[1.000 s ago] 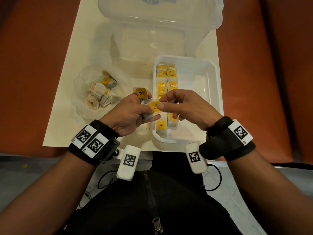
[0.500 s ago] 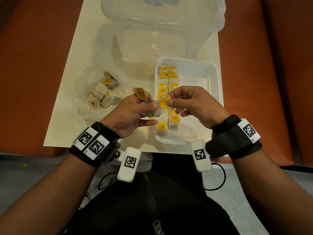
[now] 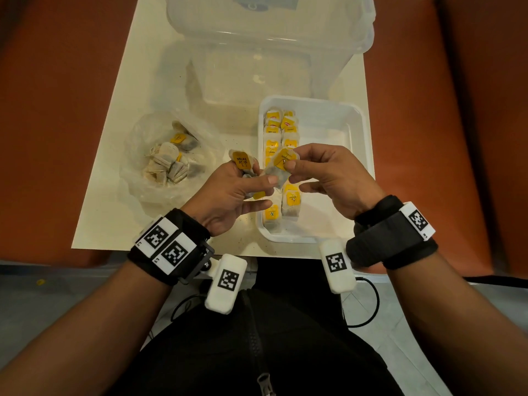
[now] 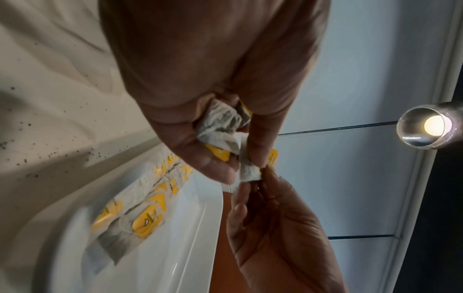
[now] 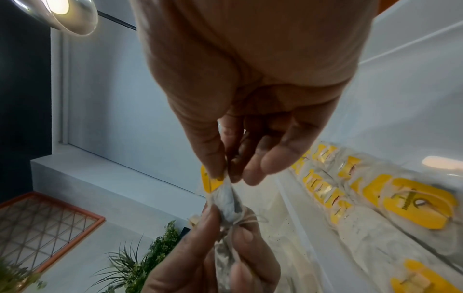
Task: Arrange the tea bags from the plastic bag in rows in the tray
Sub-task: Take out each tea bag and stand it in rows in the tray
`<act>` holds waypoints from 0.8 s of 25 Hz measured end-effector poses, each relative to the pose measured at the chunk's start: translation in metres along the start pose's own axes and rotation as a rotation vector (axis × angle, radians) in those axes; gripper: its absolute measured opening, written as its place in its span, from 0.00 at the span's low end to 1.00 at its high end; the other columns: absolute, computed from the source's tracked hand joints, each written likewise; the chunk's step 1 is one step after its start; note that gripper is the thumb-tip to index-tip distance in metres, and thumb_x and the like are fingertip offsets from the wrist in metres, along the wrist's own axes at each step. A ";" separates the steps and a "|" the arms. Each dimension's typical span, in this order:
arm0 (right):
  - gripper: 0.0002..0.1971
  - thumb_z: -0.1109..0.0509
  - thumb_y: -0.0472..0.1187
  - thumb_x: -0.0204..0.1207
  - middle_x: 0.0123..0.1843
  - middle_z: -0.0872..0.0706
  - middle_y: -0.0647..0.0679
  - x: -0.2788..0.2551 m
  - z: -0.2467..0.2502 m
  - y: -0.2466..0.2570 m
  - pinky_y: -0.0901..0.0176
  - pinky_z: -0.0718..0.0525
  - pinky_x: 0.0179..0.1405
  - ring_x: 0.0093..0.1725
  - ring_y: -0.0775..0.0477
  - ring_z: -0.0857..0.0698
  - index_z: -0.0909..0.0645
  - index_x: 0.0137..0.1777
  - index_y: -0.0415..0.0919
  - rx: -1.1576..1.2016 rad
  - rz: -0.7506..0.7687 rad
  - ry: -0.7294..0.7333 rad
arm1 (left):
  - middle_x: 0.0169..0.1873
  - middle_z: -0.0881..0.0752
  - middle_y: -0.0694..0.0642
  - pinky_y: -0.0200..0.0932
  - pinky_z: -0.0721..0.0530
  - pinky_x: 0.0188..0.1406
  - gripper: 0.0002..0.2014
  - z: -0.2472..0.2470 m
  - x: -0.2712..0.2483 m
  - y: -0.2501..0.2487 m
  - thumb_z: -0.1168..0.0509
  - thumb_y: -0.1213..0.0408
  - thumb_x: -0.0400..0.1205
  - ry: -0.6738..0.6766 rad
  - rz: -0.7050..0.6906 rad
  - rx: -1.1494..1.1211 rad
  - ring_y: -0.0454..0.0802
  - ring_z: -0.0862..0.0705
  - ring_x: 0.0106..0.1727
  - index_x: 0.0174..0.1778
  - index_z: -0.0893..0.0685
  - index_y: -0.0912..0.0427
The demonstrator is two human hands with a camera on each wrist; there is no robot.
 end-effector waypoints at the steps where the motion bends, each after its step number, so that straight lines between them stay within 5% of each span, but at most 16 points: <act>1: 0.01 0.24 0.38 0.78 0.46 0.08 0.45 0.000 0.002 0.000 0.57 0.16 0.45 0.44 0.51 0.10 0.12 0.47 0.45 0.010 0.002 0.000 | 0.31 0.15 0.47 0.43 0.12 0.37 0.13 0.001 0.000 0.001 0.27 0.71 0.78 -0.009 0.000 0.014 0.45 0.13 0.38 0.39 0.24 0.53; 9: 0.06 0.26 0.36 0.80 0.49 0.08 0.32 0.003 0.015 -0.002 0.60 0.14 0.39 0.42 0.46 0.10 0.15 0.54 0.36 -0.092 0.026 -0.052 | 0.39 0.15 0.52 0.42 0.13 0.35 0.08 0.000 -0.001 0.000 0.28 0.62 0.81 -0.025 0.007 0.135 0.45 0.15 0.37 0.42 0.22 0.54; 15: 0.02 0.30 0.48 0.82 0.40 0.08 0.53 0.010 0.010 -0.038 0.54 0.17 0.49 0.43 0.53 0.11 0.19 0.49 0.53 -0.886 -0.043 0.102 | 0.39 0.14 0.53 0.44 0.12 0.34 0.13 0.008 -0.002 -0.003 0.33 0.48 0.83 -0.067 0.049 0.114 0.45 0.15 0.36 0.46 0.18 0.56; 20: 0.03 0.26 0.46 0.78 0.40 0.08 0.53 0.013 0.002 -0.077 0.53 0.17 0.53 0.45 0.51 0.12 0.18 0.47 0.54 -0.893 -0.181 0.199 | 0.38 0.14 0.53 0.42 0.13 0.34 0.13 0.010 -0.002 -0.001 0.33 0.48 0.83 -0.070 0.046 0.101 0.45 0.15 0.35 0.45 0.18 0.56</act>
Point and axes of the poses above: each hand's wrist, its own x-axis towards the middle knuckle, its own z-axis out of the back of the hand, y = z × x, the point moved 8 cm from there along x, towards the middle knuckle
